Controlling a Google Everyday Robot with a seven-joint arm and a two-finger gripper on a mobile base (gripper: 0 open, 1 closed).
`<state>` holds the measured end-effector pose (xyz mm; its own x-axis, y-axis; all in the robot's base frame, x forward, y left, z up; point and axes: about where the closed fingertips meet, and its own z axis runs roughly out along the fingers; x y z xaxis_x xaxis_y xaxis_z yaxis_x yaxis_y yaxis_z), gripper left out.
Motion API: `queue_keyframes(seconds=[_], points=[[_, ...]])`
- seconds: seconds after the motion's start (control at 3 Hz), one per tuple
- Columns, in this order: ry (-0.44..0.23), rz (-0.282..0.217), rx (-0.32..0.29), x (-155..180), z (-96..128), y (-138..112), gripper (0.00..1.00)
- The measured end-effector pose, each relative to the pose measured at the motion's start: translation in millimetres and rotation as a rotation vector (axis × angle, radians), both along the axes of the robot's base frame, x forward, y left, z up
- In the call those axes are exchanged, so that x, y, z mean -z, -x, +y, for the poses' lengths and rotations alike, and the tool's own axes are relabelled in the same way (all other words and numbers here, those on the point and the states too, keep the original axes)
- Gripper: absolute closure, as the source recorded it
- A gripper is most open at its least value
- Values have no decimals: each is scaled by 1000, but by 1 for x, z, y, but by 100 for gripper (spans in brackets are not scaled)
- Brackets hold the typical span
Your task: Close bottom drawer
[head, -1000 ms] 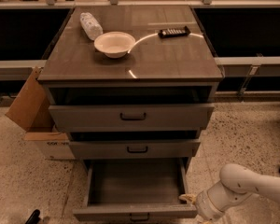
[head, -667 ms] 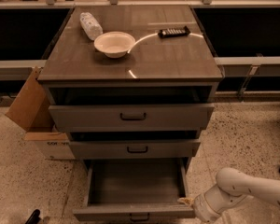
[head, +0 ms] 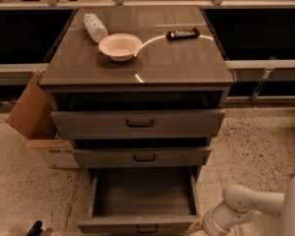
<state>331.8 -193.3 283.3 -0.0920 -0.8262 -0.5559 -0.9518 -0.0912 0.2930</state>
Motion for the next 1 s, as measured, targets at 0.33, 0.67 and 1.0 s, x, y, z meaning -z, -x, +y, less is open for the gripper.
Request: queue_keyframes(seconds=[0.33, 0.67, 1.0], points=[[42, 15, 28, 31, -8, -4, 64], [38, 19, 27, 32, -6, -2, 87], [40, 23, 26, 38, -5, -1, 100]])
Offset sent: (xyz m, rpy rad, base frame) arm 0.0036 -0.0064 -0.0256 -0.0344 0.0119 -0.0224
